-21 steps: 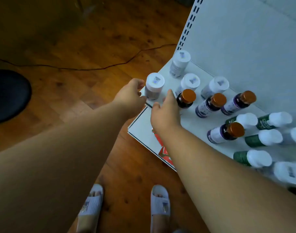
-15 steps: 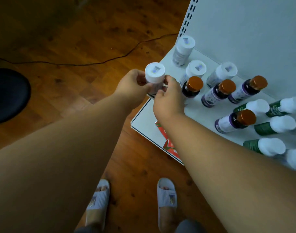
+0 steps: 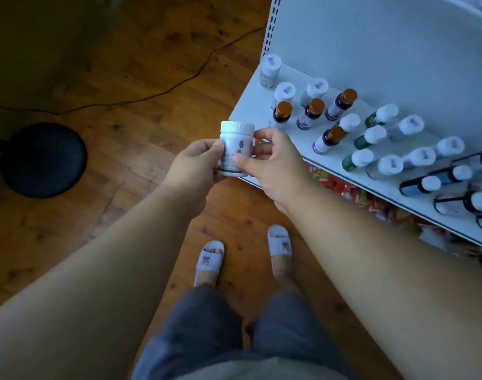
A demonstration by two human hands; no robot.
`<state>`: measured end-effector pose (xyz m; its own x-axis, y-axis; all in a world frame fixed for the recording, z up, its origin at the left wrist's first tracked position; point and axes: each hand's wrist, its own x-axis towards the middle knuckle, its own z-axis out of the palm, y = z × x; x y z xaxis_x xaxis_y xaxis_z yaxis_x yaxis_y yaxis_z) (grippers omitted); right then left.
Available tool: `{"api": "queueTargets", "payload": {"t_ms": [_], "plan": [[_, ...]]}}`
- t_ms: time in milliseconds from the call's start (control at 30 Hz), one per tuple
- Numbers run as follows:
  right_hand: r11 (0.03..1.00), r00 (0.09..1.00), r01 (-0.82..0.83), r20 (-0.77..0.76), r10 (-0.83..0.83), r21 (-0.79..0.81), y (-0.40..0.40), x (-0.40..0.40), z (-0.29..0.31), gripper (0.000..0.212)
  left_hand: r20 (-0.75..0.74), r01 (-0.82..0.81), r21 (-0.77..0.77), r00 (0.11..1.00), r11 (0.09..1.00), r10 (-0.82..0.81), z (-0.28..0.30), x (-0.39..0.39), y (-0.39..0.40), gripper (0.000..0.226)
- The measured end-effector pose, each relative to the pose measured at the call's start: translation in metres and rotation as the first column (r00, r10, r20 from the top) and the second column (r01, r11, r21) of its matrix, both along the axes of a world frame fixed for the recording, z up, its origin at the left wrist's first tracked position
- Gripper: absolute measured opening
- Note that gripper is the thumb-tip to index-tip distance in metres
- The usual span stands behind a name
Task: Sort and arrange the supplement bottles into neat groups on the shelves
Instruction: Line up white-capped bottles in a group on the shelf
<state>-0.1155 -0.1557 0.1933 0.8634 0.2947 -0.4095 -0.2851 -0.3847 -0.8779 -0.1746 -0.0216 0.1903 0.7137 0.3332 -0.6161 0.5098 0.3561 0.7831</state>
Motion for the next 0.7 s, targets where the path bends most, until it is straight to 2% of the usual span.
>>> {"api": "queueTargets", "payload": {"t_ms": [67,133,233,367,533,700], "plan": [[1.0,1.0,0.004,0.013,-0.004,0.03,-0.014,-0.021,0.035,0.066,0.05,0.066,-0.03,0.997,0.997,-0.064,0.037,-0.022,-0.006,0.023],[0.999,0.999,-0.022,0.029,0.021,0.033,-0.032,-0.04,0.069,0.068,0.083,0.139,-0.01,0.987,0.99,-0.138,0.07,-0.038,-0.014,0.023],[0.996,0.997,-0.011,0.079,0.004,0.085,-0.063,-0.061,0.114,0.057,0.108,0.25,0.045,0.961,0.967,-0.253,0.113,-0.05,-0.032,0.022],[0.98,0.982,0.082,0.152,-0.11,0.183,-0.127,-0.087,0.158,0.044,0.187,0.356,0.019,0.917,0.934,-0.353,0.155,-0.056,-0.09,0.03],[0.941,0.911,0.264,0.265,-0.314,0.21,-0.264,-0.137,0.199,0.038,0.279,0.501,0.003,0.83,0.865,-0.482,0.193,-0.074,-0.23,0.03],[0.851,0.792,0.488,0.312,-0.525,0.193,-0.443,-0.201,0.239,0.04,0.338,0.669,0.105,0.672,0.736,-0.659,0.229,-0.108,-0.415,0.029]]}}
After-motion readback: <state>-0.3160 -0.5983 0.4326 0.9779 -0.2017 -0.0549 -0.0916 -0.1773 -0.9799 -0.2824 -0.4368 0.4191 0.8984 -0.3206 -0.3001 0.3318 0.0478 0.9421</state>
